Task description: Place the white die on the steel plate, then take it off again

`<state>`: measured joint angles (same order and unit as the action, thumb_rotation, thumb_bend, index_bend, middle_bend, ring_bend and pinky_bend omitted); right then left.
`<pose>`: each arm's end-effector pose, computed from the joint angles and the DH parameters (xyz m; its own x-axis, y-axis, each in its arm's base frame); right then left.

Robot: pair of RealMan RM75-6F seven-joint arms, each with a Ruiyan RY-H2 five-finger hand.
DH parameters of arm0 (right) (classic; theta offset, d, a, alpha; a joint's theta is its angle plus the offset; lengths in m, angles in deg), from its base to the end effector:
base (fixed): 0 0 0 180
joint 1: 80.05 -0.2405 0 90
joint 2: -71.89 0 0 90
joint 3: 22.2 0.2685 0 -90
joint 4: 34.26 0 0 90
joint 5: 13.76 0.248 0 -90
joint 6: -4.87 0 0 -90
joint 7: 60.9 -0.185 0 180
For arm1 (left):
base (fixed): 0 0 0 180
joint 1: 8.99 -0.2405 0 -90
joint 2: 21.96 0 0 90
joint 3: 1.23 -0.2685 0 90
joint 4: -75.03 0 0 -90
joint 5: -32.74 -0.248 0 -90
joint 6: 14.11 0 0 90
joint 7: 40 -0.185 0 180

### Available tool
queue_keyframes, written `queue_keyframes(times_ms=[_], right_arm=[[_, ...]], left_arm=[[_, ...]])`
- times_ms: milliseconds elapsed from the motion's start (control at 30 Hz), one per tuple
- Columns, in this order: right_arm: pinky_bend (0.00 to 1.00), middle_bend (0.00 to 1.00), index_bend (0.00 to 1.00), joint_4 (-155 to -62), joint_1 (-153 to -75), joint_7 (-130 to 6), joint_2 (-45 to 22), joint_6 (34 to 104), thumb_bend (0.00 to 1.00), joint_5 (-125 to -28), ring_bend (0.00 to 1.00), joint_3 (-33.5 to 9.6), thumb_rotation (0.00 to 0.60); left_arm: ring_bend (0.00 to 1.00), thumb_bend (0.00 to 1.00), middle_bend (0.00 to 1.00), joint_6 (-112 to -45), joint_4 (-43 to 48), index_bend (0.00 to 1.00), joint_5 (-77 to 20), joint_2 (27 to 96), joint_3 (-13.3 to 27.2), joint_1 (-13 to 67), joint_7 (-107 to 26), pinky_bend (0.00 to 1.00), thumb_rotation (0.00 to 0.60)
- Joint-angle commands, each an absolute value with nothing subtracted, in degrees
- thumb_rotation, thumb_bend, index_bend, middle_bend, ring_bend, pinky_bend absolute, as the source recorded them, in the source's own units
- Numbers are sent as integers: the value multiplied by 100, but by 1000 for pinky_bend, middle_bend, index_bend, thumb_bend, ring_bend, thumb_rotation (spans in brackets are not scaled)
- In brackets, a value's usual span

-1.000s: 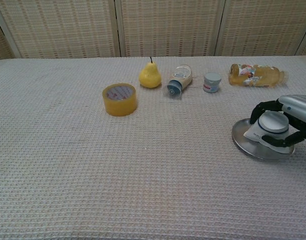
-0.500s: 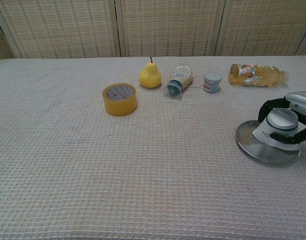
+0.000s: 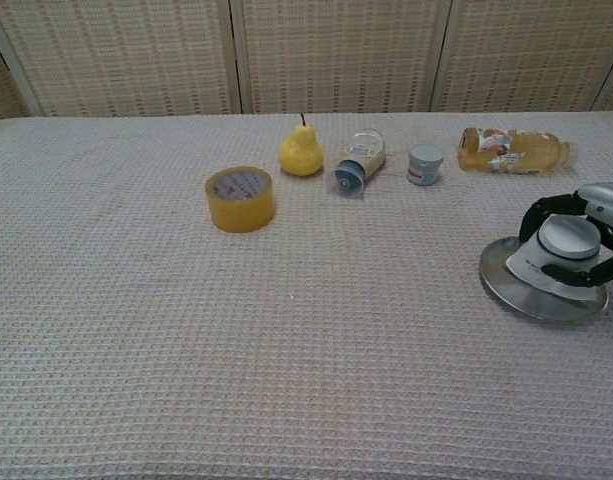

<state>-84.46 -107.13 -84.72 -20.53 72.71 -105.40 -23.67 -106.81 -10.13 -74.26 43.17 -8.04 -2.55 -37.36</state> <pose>-0.3319 -0.3549 -0.0306 0.3525 -0.2460 0.9029 -0.9062 -0.3304 0.2637 -0.3049 0.1820 0.1014 0.4499 0.0369 0.8923 0.8280 -0.3915 -0.4013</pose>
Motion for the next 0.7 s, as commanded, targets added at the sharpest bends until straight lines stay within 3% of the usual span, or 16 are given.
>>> queue_keyframes(times_ms=[33,167,400,700], right_arm=[[799,575,622,-8813,-10740,-8934,-1839,7178,269,-10621,498,-2480,600],[799,575,622,-8771,-10750,-8937,-1822,7236,269,-10665,498,-2483,600],[799,575,622,-7681,-10689,-8112,-2297,7592,269,-10626,498,-2300,600],[799,575,622,-7508,-10680,-8998,-2392,7493,269,-10635,498,-2388,600]], left_arm=[[535,431,558,-10683,-1011,472,-7425,4318,-804,-256,-3742,655,600],[535,430,558,-10687,-1010,473,-7432,4320,-806,-257,-3744,655,600],[535,431,558,-10703,-1009,472,-7438,4320,-804,-259,-3736,655,600],[535,431,559,-10659,-1013,473,-7437,4331,-815,-250,-3770,655,600]])
